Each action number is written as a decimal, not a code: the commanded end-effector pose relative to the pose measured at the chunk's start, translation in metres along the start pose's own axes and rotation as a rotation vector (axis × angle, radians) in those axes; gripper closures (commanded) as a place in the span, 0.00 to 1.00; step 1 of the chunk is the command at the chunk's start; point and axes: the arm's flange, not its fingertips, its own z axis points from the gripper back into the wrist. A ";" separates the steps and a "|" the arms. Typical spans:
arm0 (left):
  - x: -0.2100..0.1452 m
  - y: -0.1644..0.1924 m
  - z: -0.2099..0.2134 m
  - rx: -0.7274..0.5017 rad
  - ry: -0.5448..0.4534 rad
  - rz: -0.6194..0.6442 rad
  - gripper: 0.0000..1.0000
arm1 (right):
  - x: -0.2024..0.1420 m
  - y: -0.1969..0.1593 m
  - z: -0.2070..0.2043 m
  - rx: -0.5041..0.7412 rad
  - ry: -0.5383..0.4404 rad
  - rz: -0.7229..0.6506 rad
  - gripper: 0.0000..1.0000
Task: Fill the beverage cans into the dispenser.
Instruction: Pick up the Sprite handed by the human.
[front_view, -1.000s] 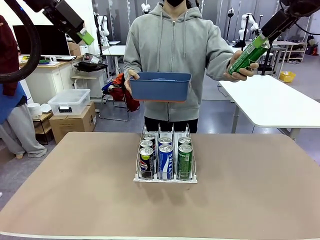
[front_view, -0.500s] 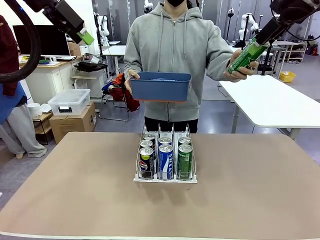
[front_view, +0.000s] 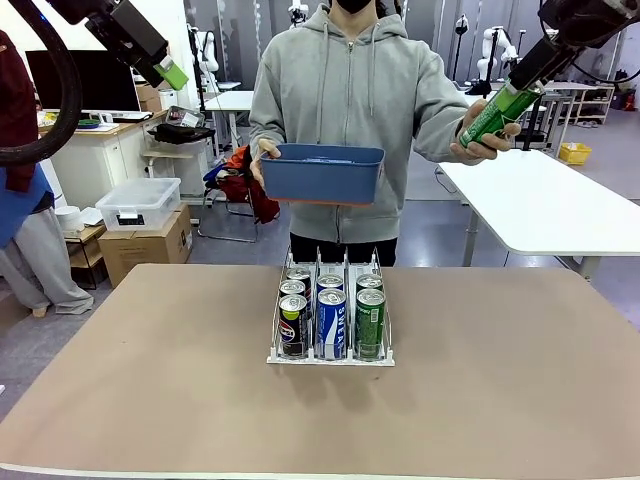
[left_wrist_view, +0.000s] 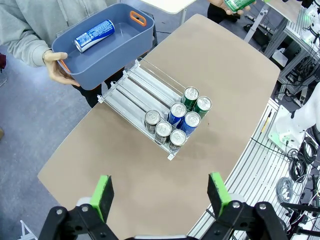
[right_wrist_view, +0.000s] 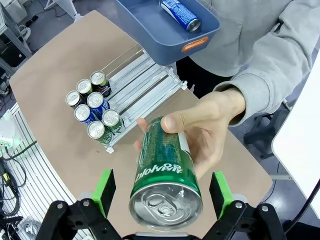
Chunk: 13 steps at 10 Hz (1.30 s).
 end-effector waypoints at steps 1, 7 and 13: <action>-0.002 0.002 0.001 -0.016 0.001 0.002 0.00 | 0.000 0.000 -0.002 0.042 -0.002 0.002 0.00; -0.002 0.002 0.001 -0.016 0.001 0.002 0.00 | 0.000 0.001 -0.003 0.017 0.004 -0.006 0.00; -0.002 0.002 0.001 -0.016 0.001 0.002 0.00 | -0.003 -0.003 -0.008 0.040 -0.012 -0.009 1.00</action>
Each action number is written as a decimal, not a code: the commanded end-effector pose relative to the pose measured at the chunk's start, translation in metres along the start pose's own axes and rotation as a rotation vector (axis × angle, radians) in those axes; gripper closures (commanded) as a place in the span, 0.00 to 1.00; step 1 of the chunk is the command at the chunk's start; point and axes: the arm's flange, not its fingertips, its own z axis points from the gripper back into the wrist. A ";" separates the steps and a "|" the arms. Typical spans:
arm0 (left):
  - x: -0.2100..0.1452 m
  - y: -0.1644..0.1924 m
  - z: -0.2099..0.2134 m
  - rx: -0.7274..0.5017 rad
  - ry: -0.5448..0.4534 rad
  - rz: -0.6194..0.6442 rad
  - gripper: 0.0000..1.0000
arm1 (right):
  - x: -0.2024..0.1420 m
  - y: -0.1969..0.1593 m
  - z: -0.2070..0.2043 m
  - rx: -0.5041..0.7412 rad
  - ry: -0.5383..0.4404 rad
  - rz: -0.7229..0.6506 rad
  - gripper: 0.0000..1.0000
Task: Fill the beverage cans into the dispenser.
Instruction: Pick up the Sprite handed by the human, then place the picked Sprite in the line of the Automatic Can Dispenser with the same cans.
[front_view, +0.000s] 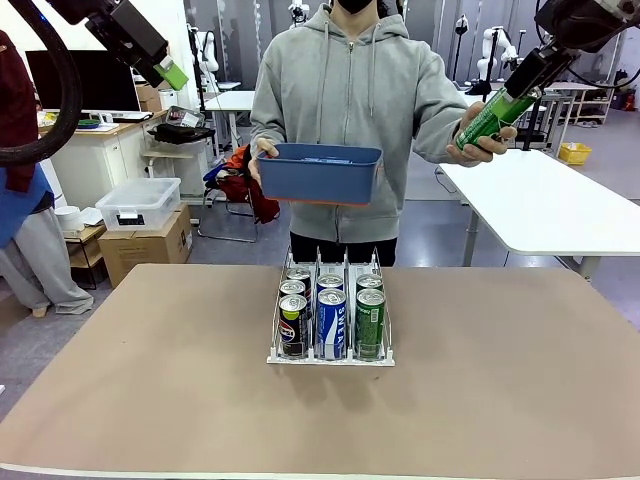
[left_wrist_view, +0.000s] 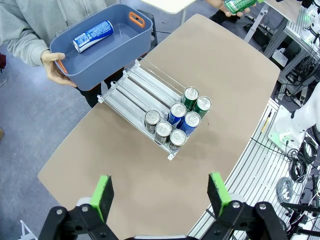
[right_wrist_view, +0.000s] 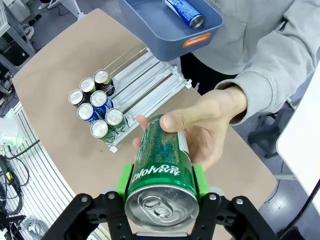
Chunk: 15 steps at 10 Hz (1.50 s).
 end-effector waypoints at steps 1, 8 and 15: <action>-0.002 0.002 0.001 -0.016 0.001 0.001 0.00 | -0.003 -0.002 -0.001 0.022 -0.019 -0.008 1.00; -0.002 0.002 0.001 -0.016 0.001 0.001 0.00 | 0.000 -0.001 0.002 0.013 -0.015 0.008 1.00; -0.002 0.002 0.001 -0.016 0.001 0.001 0.00 | 0.000 -0.001 0.002 0.013 -0.015 0.008 1.00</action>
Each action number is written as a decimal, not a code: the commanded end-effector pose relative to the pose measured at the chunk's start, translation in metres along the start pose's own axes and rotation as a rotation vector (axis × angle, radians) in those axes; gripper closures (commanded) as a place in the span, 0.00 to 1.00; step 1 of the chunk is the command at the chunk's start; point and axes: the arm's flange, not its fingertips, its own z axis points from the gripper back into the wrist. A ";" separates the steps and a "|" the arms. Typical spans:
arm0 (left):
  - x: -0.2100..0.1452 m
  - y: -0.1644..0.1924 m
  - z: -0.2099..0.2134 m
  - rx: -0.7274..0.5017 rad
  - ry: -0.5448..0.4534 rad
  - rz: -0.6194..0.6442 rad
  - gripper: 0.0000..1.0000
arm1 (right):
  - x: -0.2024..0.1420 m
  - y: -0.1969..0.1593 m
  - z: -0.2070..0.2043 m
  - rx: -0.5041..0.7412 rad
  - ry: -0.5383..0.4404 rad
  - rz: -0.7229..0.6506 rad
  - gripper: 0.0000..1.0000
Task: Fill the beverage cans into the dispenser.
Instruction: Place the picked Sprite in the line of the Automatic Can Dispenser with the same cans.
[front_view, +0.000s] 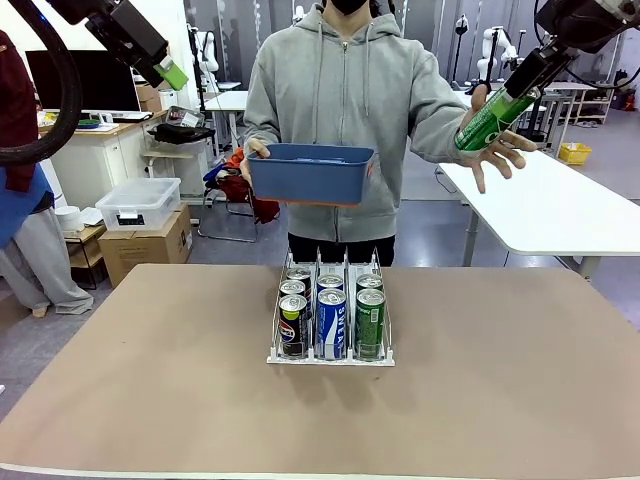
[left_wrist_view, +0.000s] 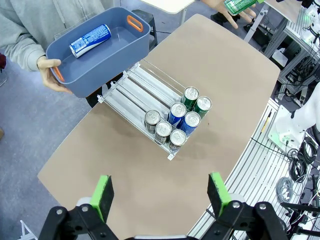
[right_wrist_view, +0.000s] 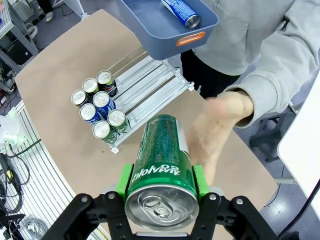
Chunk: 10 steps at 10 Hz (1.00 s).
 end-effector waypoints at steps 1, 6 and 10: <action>-0.002 0.002 0.001 -0.016 0.000 0.001 0.00 | 0.000 0.000 0.002 -0.002 -0.004 -0.007 1.00; -0.002 0.002 0.001 -0.016 0.000 0.001 0.00 | 0.000 0.000 0.002 -0.002 -0.004 -0.007 1.00; -0.002 0.002 0.001 -0.016 0.000 0.001 0.00 | -0.003 0.014 -0.003 0.021 0.012 -0.028 0.42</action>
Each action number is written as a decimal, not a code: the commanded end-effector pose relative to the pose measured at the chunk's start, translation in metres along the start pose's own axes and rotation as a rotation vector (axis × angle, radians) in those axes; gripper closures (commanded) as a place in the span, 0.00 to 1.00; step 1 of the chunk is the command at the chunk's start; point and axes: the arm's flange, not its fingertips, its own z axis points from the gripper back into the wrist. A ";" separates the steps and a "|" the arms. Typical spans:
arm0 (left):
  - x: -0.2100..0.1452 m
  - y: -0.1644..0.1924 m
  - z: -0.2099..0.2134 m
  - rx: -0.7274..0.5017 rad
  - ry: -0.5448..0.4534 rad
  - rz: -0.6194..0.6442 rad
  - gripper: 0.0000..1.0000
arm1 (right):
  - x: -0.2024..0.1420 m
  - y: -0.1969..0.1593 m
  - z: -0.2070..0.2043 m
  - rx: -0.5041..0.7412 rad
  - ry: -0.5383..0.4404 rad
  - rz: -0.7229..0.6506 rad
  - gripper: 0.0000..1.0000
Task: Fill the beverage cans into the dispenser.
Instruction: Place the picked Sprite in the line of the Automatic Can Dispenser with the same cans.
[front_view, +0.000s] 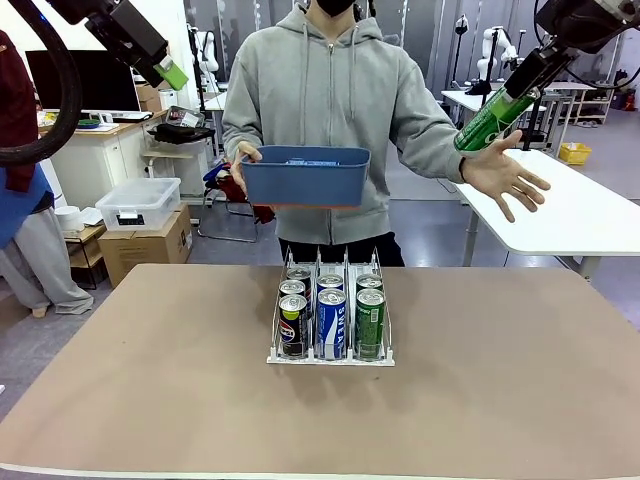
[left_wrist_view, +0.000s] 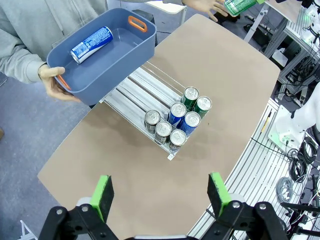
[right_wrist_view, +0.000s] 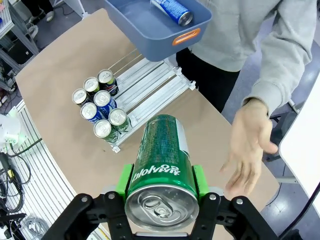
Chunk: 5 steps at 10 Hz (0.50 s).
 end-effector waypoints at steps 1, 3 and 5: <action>-0.002 0.002 0.001 -0.016 0.000 0.001 0.00 | -0.005 0.019 -0.001 0.003 0.049 -0.087 0.42; -0.002 0.002 0.001 -0.016 0.000 0.001 0.00 | -0.021 0.051 -0.004 -0.068 0.088 -0.191 0.42; -0.002 0.002 0.001 -0.016 0.000 0.001 0.00 | -0.040 0.082 -0.005 -0.109 0.120 -0.247 0.42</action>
